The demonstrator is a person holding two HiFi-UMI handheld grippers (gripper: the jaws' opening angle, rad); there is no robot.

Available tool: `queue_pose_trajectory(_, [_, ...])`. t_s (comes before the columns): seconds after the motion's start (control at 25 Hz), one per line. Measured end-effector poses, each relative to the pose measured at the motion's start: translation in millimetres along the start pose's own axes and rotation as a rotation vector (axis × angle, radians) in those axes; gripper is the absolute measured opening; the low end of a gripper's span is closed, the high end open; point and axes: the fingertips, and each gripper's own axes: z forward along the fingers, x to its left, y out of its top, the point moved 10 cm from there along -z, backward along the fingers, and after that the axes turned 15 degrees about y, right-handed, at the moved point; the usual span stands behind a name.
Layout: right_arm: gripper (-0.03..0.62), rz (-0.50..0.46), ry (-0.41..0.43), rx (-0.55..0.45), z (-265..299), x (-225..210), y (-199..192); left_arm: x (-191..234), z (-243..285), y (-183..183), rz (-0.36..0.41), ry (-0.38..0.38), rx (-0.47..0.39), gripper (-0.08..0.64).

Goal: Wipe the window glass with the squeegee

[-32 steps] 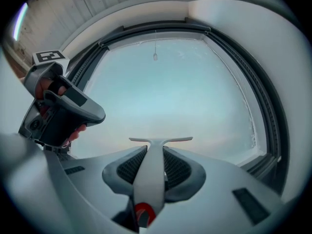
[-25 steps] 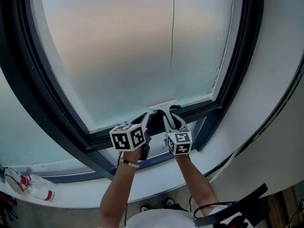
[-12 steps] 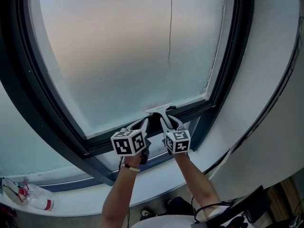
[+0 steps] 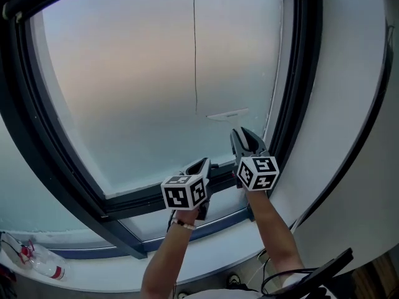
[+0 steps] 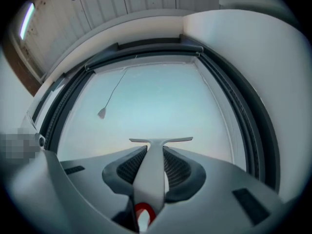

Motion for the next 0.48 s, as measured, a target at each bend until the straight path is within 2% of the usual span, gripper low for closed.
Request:
queue_pose_trajectory(0.24, [0.084,-0.086,0.047,-0.183,20.3,-55.4,103.2,-60.1,27.4,53.6,0.035,0.028,-0.125,0.000])
queue_pose_trajectory(0.36, [0.084,-0.115,0.081,-0.261,31.5,-67.9,154.4,-84.9,33.3,81.4,0.045,0.033,-0.182,0.000])
queue_pose_trajectory(0.48, [0.084,-0.146,0.097,-0.331,44.6,-71.1,201.2,-101.2,35.0,113.5,0.097,0.038,-0.225,0.000])
